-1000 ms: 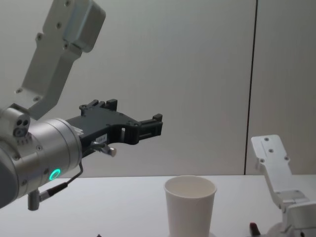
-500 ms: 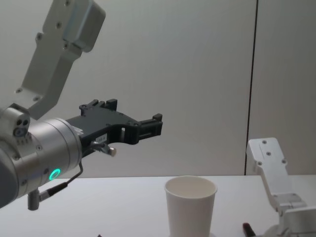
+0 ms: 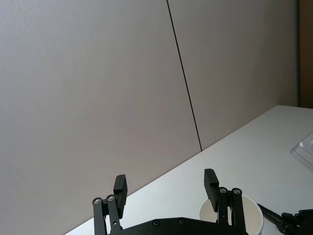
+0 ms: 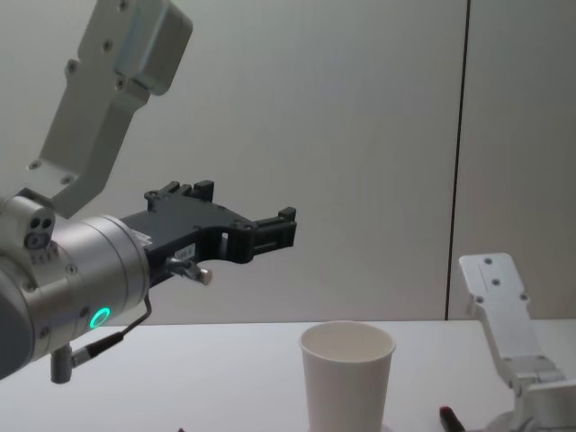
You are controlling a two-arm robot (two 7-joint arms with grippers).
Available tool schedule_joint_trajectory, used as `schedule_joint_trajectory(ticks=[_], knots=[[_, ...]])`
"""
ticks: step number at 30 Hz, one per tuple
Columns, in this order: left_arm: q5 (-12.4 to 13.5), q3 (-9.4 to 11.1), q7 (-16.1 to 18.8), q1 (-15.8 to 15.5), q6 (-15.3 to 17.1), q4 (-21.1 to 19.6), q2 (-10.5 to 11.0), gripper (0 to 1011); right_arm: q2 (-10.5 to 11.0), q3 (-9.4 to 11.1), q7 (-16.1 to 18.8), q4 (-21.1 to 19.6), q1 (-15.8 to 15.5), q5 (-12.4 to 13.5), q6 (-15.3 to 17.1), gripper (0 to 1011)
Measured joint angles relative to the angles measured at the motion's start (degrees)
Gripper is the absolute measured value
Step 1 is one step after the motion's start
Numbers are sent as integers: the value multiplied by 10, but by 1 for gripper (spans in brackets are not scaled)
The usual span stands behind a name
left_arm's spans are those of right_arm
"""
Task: Place the pen into the pen holder.
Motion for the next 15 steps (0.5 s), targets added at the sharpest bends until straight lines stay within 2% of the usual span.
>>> schedule_joint_trajectory(ticks=[5, 15], knots=[[0, 0, 0, 0, 0, 0, 0, 1003, 1, 2, 3, -6, -4, 1, -4, 169], [0, 0, 0, 0, 0, 0, 0, 1003, 7, 5, 20, -39, -17, -4, -41, 169]])
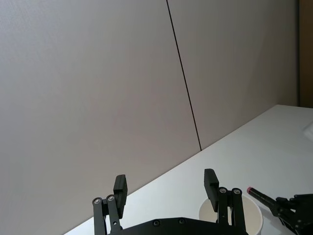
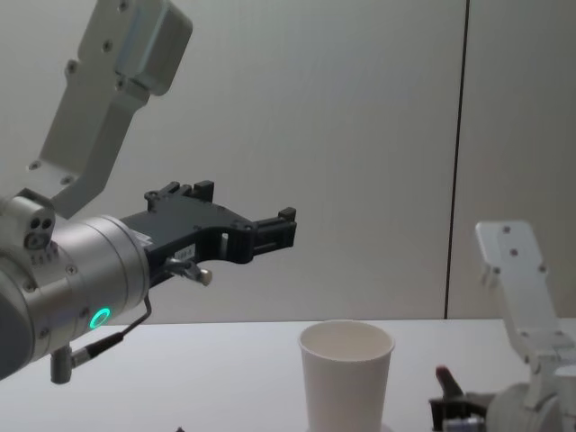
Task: Place the pen into the pen holder.
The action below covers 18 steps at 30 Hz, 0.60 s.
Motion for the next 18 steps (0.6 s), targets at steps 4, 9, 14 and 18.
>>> schedule_joint_trajectory(ticks=[4, 9, 14, 18], knots=[[0, 0, 0, 0, 0, 0, 0, 1003, 4, 1, 14, -18, -7, -3, -24, 169], [0, 0, 0, 0, 0, 0, 0, 1003, 9, 3, 29, -37, -15, -6, -52, 169], [0, 0, 0, 0, 0, 0, 0, 1003, 15, 5, 53, -56, -23, -7, -90, 169], [0, 0, 0, 0, 0, 0, 0, 1003, 20, 7, 73, -67, -27, -7, -116, 169]])
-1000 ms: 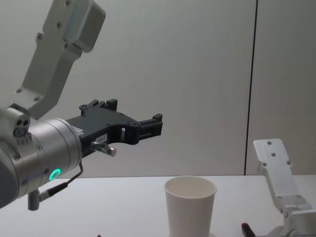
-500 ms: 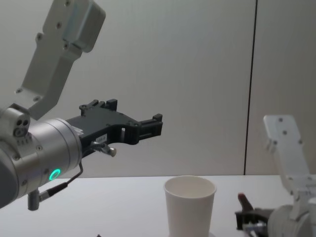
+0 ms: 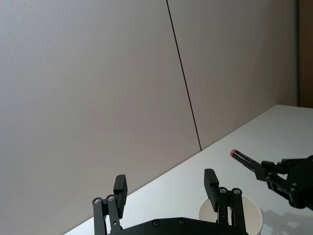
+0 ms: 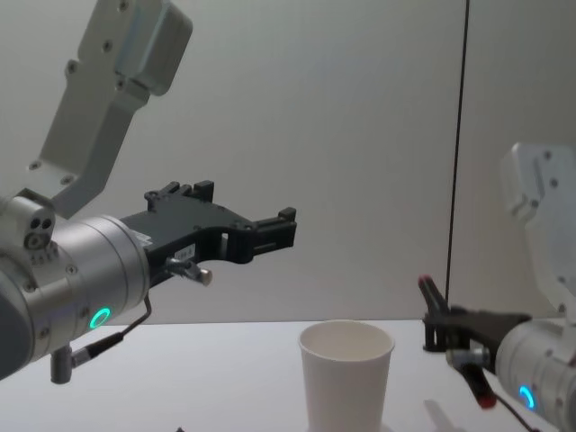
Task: Place the pen into the pen holder.
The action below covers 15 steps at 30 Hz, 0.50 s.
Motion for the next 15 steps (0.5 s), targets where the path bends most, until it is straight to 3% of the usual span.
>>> schedule_joint_trajectory(ticks=[15], knots=[[0, 0, 0, 0, 0, 0, 0, 1003, 18, 9, 99, -24, -5, 6, -126, 169]])
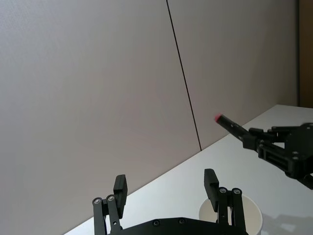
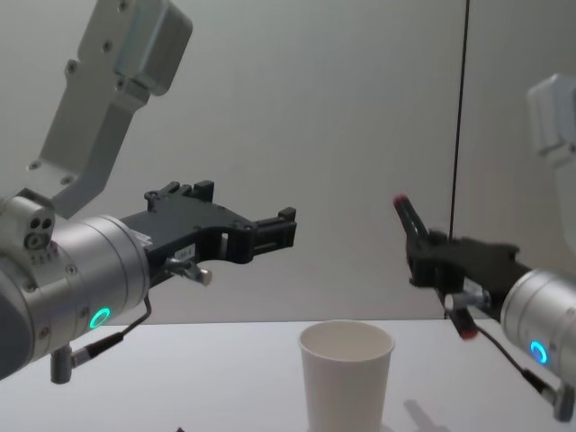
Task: Place the pen into the pen holder.
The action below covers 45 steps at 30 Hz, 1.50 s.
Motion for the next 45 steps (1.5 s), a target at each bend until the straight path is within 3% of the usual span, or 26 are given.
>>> schedule_joint_trajectory(ticks=[11, 15, 16, 21, 29, 45], knots=[[0, 0, 0, 0, 0, 0, 0, 1003, 7, 6, 88, 21, 20, 4, -100, 169], [0, 0, 0, 0, 0, 0, 0, 1003, 8, 8, 123, 45, 35, 4, -141, 169], [0, 0, 0, 0, 0, 0, 0, 1003, 8, 9, 142, 64, 47, 3, -165, 169], [0, 0, 0, 0, 0, 0, 0, 1003, 6, 10, 168, 101, 67, -3, -203, 169], [0, 0, 0, 0, 0, 0, 0, 1003, 2, 12, 192, 158, 95, -14, -247, 169], [0, 0, 0, 0, 0, 0, 0, 1003, -8, 12, 216, 266, 142, -20, -296, 169]])
